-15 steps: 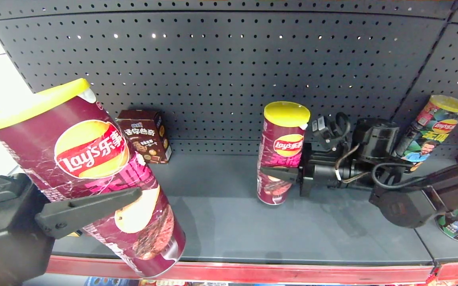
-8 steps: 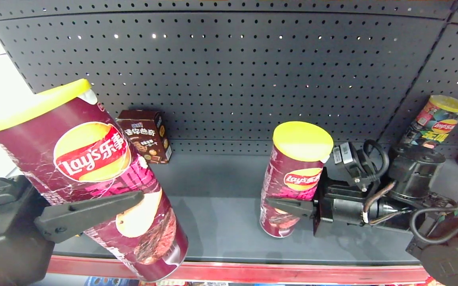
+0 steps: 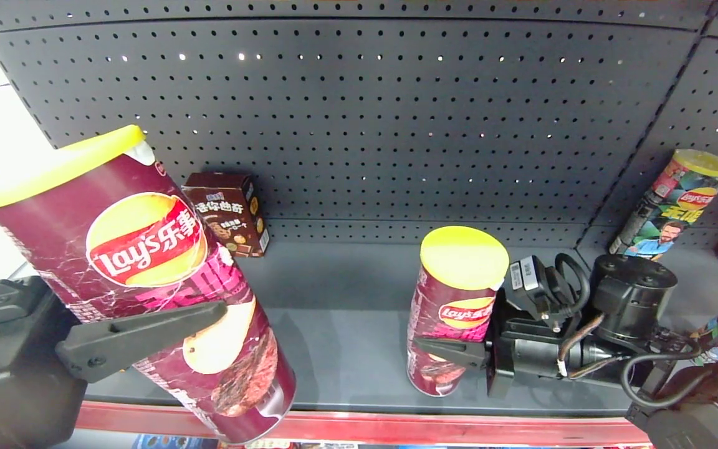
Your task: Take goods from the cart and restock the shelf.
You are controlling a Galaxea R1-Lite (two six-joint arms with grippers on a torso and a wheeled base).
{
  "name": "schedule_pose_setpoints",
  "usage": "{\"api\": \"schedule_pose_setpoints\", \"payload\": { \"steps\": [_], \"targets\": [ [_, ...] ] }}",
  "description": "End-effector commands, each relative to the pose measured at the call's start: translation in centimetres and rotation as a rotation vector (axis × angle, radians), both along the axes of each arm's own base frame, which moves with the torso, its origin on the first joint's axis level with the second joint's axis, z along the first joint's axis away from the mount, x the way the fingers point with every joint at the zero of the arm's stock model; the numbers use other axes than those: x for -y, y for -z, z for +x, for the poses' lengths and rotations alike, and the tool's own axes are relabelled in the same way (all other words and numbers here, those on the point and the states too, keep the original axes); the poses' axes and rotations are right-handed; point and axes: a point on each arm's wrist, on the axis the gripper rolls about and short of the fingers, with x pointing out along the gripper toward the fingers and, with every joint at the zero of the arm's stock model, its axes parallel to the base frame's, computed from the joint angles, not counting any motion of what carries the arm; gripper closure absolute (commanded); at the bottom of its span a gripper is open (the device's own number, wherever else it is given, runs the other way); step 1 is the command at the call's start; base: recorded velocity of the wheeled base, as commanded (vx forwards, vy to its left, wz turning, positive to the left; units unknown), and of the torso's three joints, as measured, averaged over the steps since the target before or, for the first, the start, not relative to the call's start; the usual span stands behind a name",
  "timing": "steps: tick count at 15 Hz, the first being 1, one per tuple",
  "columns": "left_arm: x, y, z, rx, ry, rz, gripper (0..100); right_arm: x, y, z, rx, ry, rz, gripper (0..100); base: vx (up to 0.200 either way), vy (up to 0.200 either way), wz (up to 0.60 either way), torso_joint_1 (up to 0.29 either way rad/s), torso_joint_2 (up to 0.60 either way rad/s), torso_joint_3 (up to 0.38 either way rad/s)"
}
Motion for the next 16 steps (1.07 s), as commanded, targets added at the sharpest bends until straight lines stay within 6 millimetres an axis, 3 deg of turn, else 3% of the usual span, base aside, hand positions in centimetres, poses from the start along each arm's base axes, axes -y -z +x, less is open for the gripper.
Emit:
{"api": "schedule_pose_setpoints", "payload": {
  "steps": [1, 5, 6, 11, 14, 16],
  "targets": [
    [0.0, 0.0, 0.1, -0.003, -0.001, 0.001, 100, -0.6, 1.3, 1.0, -0.021, 0.000, -0.012, 100, 0.000, 0.000, 0.00, 0.000, 0.00, 0.000],
    [0.0, 0.1, 0.1, -0.004, -0.001, 0.001, 100, -1.1, 1.1, 2.2, 0.002, 0.003, 0.002, 100, 0.000, 0.000, 0.00, 0.000, 0.00, 0.000],
    [0.0, 0.1, 0.1, -0.004, -0.001, 0.001, 100, -1.2, 1.2, 2.2, 0.000, 0.003, 0.001, 0, 0.000, 0.000, 0.00, 0.000, 0.00, 0.000],
    [0.0, 0.1, 0.1, -0.006, -0.001, 0.001, 100, -0.1, 0.7, 1.9, 0.020, 0.027, 0.009, 0, 0.000, 0.000, 0.00, 0.000, 0.00, 0.000],
    [-0.1, 0.4, -0.1, -0.011, -0.003, 0.003, 100, 2.1, -0.1, 1.2, 0.034, 0.079, 0.015, 0, 0.000, 0.000, 0.00, 0.000, 0.00, 0.000],
    [-0.1, 0.4, 0.0, -0.013, -0.004, 0.004, 100, 3.8, -1.0, -0.2, 0.047, 0.110, 0.022, 0, 0.000, 0.000, 0.00, 0.000, 0.00, 0.000]
  ]
}}
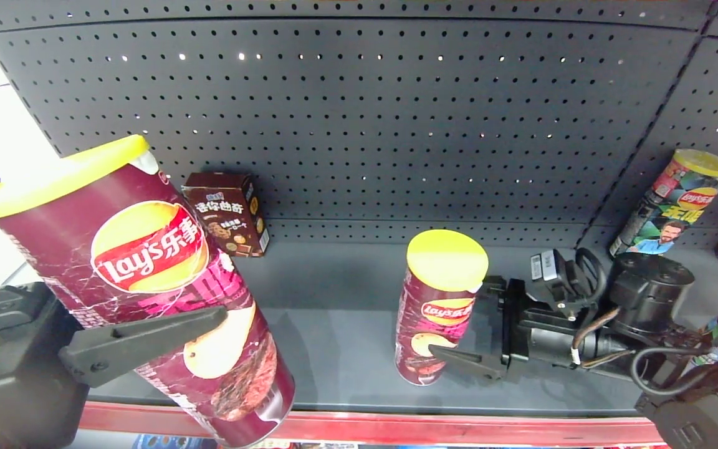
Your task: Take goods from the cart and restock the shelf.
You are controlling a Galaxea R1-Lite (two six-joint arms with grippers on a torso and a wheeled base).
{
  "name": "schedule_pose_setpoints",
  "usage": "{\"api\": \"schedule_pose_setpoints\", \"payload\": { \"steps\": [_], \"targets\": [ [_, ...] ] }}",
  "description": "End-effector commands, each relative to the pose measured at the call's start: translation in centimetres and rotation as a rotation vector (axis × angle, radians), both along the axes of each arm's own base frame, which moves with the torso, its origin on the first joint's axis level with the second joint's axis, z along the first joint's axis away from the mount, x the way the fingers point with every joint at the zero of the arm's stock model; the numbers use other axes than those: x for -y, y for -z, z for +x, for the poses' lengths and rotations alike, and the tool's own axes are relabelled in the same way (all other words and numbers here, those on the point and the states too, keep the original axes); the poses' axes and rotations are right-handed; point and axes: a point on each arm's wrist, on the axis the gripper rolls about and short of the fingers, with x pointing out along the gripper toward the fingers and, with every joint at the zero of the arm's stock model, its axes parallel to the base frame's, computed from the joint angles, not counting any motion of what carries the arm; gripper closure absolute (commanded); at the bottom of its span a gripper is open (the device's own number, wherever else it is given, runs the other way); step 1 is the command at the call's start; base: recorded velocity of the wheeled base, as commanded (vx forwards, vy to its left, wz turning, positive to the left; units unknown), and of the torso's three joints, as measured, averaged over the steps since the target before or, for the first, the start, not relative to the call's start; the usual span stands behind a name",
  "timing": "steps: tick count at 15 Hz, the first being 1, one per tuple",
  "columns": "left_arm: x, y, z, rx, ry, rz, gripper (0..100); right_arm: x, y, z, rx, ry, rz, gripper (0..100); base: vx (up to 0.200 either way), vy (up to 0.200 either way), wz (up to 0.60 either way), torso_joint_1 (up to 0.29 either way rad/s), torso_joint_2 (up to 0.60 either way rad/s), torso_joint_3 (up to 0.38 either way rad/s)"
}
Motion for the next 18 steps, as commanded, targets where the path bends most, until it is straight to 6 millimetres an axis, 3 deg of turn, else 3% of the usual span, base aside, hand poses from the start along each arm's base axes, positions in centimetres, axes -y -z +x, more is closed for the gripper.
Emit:
{"api": "schedule_pose_setpoints", "payload": {
  "steps": [1, 3, 5, 6, 10, 12, 14, 18],
  "targets": [
    [0.0, 0.0, 0.0, 0.001, 0.002, 0.000, 100, 2.4, -1.9, -2.2, 0.045, 0.043, 0.021, 0, 0.000, 0.000, 0.00, 0.000, 0.00, 0.000],
    [0.0, 0.0, 0.0, 0.001, 0.002, 0.000, 100, 4.1, -3.4, -4.8, 0.083, 0.066, 0.042, 0, 0.000, 0.000, 0.00, 0.000, 0.00, 0.000],
    [0.0, -0.1, 0.0, 0.005, 0.002, -0.002, 100, 5.3, -3.8, -6.8, 0.101, 0.084, 0.051, 0, 0.000, 0.000, 0.00, 0.000, 0.00, 0.000],
    [0.0, -0.1, 0.0, 0.008, 0.002, -0.003, 100, 6.4, -4.1, -8.8, 0.111, 0.104, 0.056, 0, 0.000, 0.000, 0.00, 0.000, 0.00, 0.000],
    [-0.4, 0.9, -1.1, -0.003, -0.005, 0.001, 100, 9.6, -4.5, -14.9, 0.093, 0.322, 0.131, 0, 0.000, 0.000, 0.00, 0.000, 0.00, 0.000],
    [-0.6, 1.8, -2.0, -0.018, 0.003, 0.007, 100, 11.0, -3.9, -17.8, 0.076, 0.482, 0.141, 0, 0.000, 0.000, 0.00, 0.000, 0.00, 0.000],
    [-0.6, 1.3, -2.1, -0.001, 0.003, 0.001, 100, 12.4, -2.9, -21.0, 0.037, 0.650, 0.132, 0, 0.000, 0.000, 0.00, 0.000, 0.00, 0.000],
    [-0.5, 0.2, -1.9, 0.035, 0.011, -0.009, 100, 14.6, 2.0, -26.2, -0.036, 0.959, 0.157, 0, 0.000, 0.000, 0.00, 0.000, 0.00, 0.000]
  ]
}}
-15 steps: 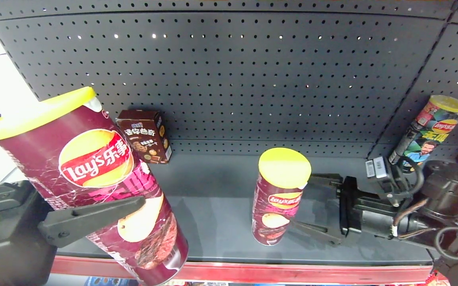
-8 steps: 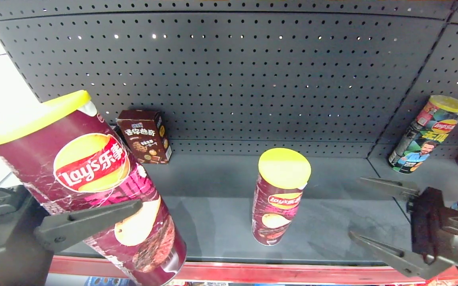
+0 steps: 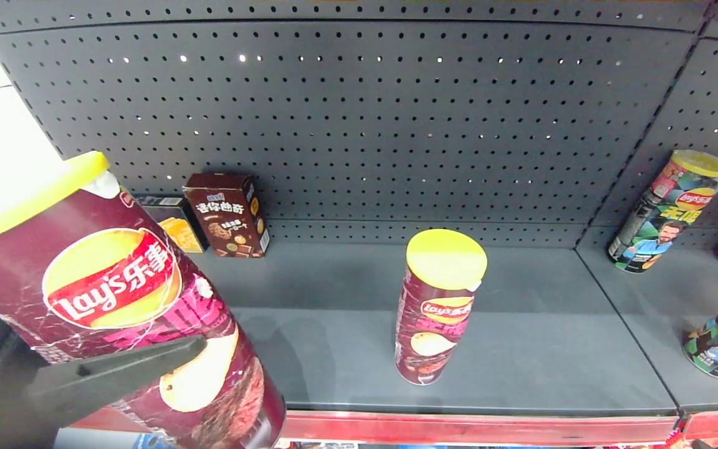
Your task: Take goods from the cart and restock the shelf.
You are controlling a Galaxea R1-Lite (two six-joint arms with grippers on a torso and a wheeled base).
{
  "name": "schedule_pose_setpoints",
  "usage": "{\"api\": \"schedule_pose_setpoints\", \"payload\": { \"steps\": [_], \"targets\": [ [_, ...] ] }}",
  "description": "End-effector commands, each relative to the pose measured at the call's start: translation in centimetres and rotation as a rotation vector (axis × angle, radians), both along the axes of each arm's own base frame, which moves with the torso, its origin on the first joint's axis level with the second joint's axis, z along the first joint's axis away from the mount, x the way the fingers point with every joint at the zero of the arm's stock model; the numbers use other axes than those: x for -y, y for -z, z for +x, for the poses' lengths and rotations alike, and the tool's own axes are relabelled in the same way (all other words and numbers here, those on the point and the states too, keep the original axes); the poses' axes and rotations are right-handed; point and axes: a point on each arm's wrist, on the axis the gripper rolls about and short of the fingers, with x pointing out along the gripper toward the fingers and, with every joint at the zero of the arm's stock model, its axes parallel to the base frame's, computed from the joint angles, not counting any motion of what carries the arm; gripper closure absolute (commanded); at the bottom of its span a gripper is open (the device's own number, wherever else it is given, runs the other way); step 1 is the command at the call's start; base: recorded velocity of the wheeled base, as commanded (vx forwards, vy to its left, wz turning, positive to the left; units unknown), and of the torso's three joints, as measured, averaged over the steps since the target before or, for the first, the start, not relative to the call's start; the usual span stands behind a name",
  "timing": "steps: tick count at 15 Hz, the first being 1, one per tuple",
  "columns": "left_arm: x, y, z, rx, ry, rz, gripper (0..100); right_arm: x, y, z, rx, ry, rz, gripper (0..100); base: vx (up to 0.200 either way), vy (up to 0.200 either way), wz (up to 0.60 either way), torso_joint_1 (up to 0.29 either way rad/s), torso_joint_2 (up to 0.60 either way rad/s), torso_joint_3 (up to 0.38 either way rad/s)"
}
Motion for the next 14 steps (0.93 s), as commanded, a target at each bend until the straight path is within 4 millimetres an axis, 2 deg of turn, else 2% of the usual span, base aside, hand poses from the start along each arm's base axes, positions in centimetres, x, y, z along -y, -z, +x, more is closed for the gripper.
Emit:
{"api": "schedule_pose_setpoints", "payload": {
  "steps": [1, 3, 6, 14],
  "targets": [
    [0.1, -0.1, -0.1, 0.003, 0.007, -0.001, 100, 2.2, 4.3, -5.3, 0.061, 0.272, 0.070, 0, 0.000, 0.000, 0.00, 0.000, 0.00, 0.000],
    [0.2, 0.1, -0.2, -0.004, 0.015, 0.001, 100, 2.6, 6.2, -5.6, 0.020, 0.322, 0.081, 0, 0.000, 0.000, 0.00, 0.000, 0.00, 0.000],
    [0.2, -0.1, -0.2, 0.002, 0.018, -0.001, 100, 2.3, 6.8, -5.5, -0.008, 0.200, 0.090, 0, 0.000, 0.000, 0.00, 0.000, 0.00, 0.000],
    [0.6, -0.6, -0.3, 0.022, 0.049, -0.006, 100, 2.3, 6.8, -5.5, -0.015, 0.194, 0.094, 0, 0.000, 0.000, 0.00, 0.000, 0.00, 0.000]
  ]
}}
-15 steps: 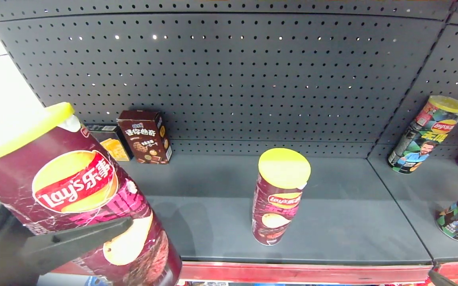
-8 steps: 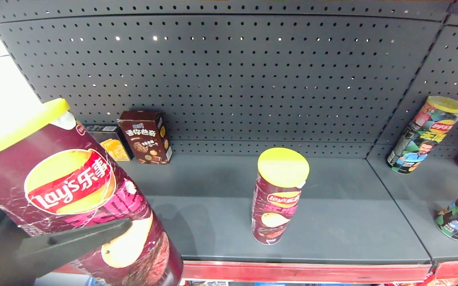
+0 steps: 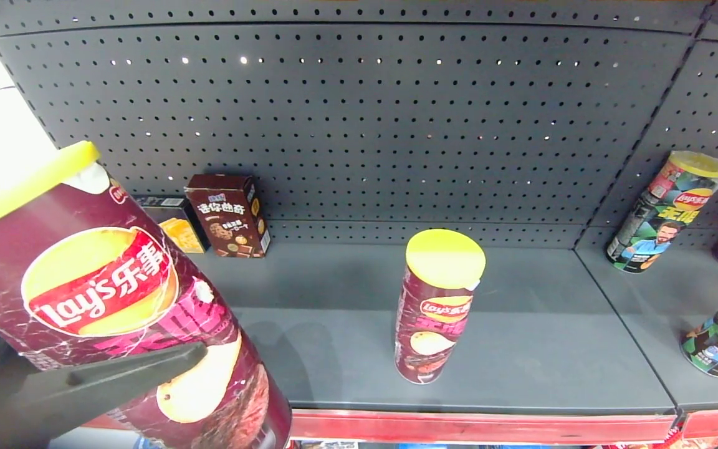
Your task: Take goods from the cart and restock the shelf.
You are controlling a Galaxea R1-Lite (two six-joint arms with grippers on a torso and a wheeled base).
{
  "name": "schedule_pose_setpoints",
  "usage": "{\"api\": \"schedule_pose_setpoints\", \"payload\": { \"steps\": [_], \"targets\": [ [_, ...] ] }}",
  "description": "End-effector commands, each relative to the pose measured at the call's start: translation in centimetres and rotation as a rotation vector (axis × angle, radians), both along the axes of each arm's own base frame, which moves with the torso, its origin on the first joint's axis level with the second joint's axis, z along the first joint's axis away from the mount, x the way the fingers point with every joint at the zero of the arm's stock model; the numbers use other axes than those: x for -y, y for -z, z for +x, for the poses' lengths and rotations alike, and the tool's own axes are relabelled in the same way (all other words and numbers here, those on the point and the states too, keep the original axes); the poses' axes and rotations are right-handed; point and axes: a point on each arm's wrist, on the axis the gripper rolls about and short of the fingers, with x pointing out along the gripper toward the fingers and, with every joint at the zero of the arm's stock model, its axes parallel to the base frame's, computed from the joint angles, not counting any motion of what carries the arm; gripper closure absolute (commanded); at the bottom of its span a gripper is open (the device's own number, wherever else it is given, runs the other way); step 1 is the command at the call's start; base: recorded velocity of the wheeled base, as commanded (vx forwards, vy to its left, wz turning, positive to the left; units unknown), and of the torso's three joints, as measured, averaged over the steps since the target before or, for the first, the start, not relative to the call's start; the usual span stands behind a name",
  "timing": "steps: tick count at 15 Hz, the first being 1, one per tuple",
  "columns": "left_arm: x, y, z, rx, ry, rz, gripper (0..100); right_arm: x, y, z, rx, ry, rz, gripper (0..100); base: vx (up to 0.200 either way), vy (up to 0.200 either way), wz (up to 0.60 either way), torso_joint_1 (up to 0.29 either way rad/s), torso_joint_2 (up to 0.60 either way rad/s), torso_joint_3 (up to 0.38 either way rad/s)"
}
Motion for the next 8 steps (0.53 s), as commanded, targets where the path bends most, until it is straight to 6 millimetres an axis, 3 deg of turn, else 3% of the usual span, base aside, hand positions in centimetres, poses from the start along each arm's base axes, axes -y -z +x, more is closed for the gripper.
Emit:
{"api": "schedule_pose_setpoints", "payload": {
  "steps": [1, 4, 8],
  "targets": [
    [0.2, -0.2, 0.0, 0.004, 0.016, -0.002, 100, 0.0, 0.0, 0.0, -0.003, -0.001, -0.002, 0, 0.000, 0.000, 0.00, 0.000, 0.00, 0.000],
    [1.3, -0.1, 0.3, -0.002, 0.076, 0.012, 100, 0.0, 0.0, 0.0, -0.002, -0.001, -0.001, 0, 0.000, 0.000, 0.00, 0.000, 0.00, 0.000],
    [1.5, 0.9, 4.6, 0.040, -0.064, 0.110, 100, 0.0, 0.0, 0.0, -0.002, -0.001, -0.001, 0, 0.000, 0.000, 0.00, 0.000, 0.00, 0.000]
  ]
}}
